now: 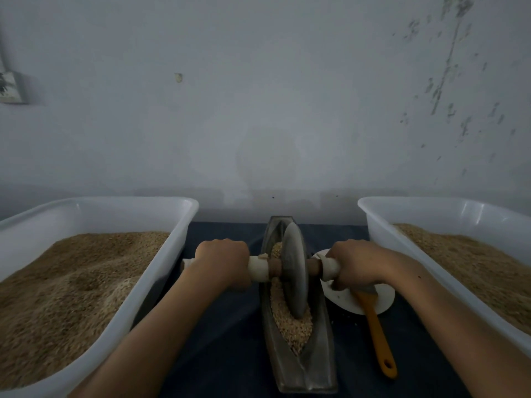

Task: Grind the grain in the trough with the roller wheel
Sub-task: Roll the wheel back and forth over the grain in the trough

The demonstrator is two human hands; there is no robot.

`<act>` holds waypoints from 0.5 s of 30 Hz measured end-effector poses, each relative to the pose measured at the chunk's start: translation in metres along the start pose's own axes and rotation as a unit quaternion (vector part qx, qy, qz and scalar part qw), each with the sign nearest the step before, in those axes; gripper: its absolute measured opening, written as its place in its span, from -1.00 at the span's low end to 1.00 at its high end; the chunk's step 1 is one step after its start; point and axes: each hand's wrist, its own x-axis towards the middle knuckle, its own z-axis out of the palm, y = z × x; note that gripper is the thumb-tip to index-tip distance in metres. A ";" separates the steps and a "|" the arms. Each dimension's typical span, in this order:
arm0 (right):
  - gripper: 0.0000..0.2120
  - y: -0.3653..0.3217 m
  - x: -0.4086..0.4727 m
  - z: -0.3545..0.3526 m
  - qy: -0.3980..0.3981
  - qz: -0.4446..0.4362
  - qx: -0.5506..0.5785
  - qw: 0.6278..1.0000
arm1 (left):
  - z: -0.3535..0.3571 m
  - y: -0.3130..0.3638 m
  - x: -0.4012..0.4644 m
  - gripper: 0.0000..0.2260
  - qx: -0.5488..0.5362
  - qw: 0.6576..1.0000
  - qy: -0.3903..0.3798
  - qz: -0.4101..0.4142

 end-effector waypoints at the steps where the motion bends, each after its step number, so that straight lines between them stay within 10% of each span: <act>1: -0.85 0.000 0.001 0.001 0.007 0.001 -0.001 1.000 | 0.001 0.000 0.000 -0.71 0.003 1.000 0.012 -0.001; 10: -0.96 -0.003 0.006 0.015 0.176 0.008 -0.013 0.984 | 0.011 0.006 0.006 -0.80 -0.005 0.992 0.120 -0.033; 15: -0.98 -0.005 0.001 0.011 0.130 0.005 -0.021 0.991 | 0.010 0.004 0.003 -0.78 0.009 0.995 0.095 -0.020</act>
